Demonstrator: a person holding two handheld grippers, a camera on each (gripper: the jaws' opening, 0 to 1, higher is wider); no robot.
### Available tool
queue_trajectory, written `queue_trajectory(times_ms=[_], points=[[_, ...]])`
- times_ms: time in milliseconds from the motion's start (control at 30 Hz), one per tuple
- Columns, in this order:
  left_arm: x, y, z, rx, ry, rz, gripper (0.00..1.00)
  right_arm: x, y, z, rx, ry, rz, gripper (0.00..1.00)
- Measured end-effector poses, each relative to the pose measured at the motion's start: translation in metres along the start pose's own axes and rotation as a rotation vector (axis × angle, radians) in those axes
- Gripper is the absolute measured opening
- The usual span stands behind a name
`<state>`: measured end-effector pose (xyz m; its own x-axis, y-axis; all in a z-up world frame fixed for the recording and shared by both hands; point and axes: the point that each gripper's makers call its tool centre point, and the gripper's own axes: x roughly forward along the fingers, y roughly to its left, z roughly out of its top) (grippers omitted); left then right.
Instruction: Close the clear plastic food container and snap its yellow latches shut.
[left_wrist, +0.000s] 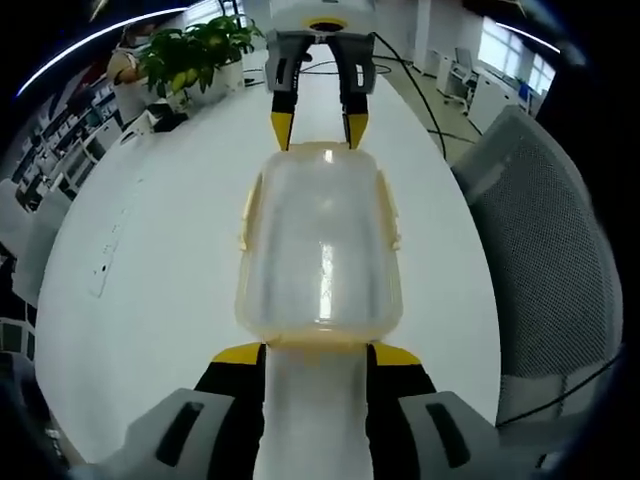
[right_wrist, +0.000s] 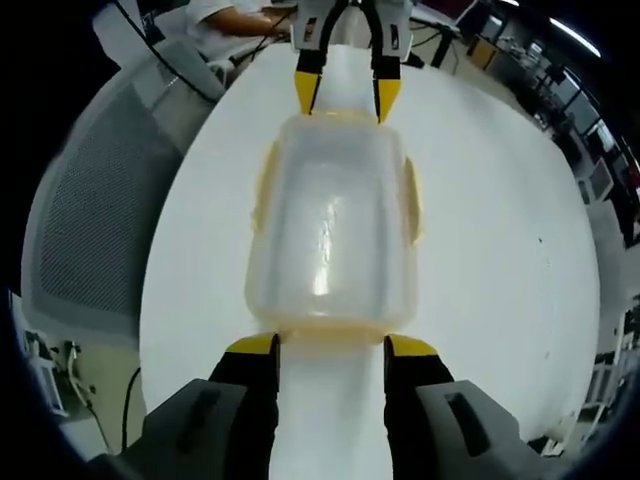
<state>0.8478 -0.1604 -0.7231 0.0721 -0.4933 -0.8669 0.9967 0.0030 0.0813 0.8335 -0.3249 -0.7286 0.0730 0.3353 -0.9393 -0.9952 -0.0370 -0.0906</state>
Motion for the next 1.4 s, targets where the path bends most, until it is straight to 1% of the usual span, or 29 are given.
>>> queue_trajectory(times_ms=[67, 167, 267, 367, 433, 600, 667, 767, 933, 967, 1000, 1033, 1100, 1167, 1233, 1267, 1367, 1400], points=[[-0.001, 0.000, 0.000, -0.007, -0.005, 0.005, 0.36, -0.001, 0.001, 0.000, -0.002, -0.005, -0.004, 0.40], [-0.003, -0.001, -0.002, -0.014, -0.002, 0.009, 0.38, -0.004, 0.001, -0.001, 0.017, -0.013, -0.013, 0.40], [-0.006, -0.001, -0.004, -0.034, -0.006, 0.018, 0.38, -0.008, 0.001, -0.001, 0.040, -0.024, -0.025, 0.40], [-0.011, -0.002, -0.005, -0.072, -0.016, 0.034, 0.39, -0.013, 0.001, -0.001, 0.059, -0.038, -0.040, 0.40], [-0.014, -0.002, -0.006, -0.085, -0.024, 0.045, 0.41, -0.015, 0.000, 0.000, 0.081, -0.049, -0.052, 0.40], [-0.020, -0.003, -0.009, -0.144, -0.035, 0.071, 0.41, -0.022, 0.001, 0.002, 0.159, -0.089, -0.074, 0.40], [-0.021, -0.003, -0.010, -0.161, -0.043, 0.083, 0.41, -0.023, 0.001, 0.002, 0.171, -0.094, -0.082, 0.40], [-0.023, -0.003, -0.010, -0.207, -0.065, 0.105, 0.41, -0.025, 0.004, 0.001, 0.197, -0.102, -0.098, 0.40], [-0.025, -0.002, -0.012, -0.250, -0.063, 0.152, 0.41, -0.028, 0.004, 0.002, 0.264, -0.132, -0.130, 0.40], [-0.025, -0.003, -0.010, -0.296, -0.083, 0.163, 0.41, -0.028, 0.004, 0.003, 0.302, -0.148, -0.138, 0.40], [-0.026, -0.004, -0.008, -0.322, -0.096, 0.163, 0.41, -0.029, 0.004, 0.003, 0.315, -0.153, -0.144, 0.40], [-0.026, -0.005, -0.007, -0.342, -0.106, 0.166, 0.41, -0.030, 0.003, 0.005, 0.329, -0.170, -0.162, 0.41], [-0.027, -0.006, -0.006, -0.356, -0.107, 0.182, 0.41, -0.030, 0.004, 0.006, 0.368, -0.188, -0.174, 0.42], [-0.028, -0.006, -0.007, -0.386, -0.106, 0.204, 0.41, -0.031, 0.004, 0.008, 0.392, -0.205, -0.186, 0.42], [-0.029, -0.005, -0.006, -0.430, -0.124, 0.229, 0.41, -0.031, 0.006, 0.010, 0.410, -0.213, -0.198, 0.42], [-0.030, -0.006, -0.005, -0.469, -0.135, 0.245, 0.41, -0.030, 0.006, 0.011, 0.423, -0.220, -0.207, 0.42], [-0.031, -0.005, -0.005, -0.520, -0.150, 0.268, 0.40, -0.029, 0.007, 0.013, 0.472, -0.245, -0.228, 0.43], [-0.032, -0.004, -0.003, -0.552, -0.173, 0.285, 0.40, -0.029, 0.007, 0.014, 0.484, -0.253, -0.238, 0.43]])
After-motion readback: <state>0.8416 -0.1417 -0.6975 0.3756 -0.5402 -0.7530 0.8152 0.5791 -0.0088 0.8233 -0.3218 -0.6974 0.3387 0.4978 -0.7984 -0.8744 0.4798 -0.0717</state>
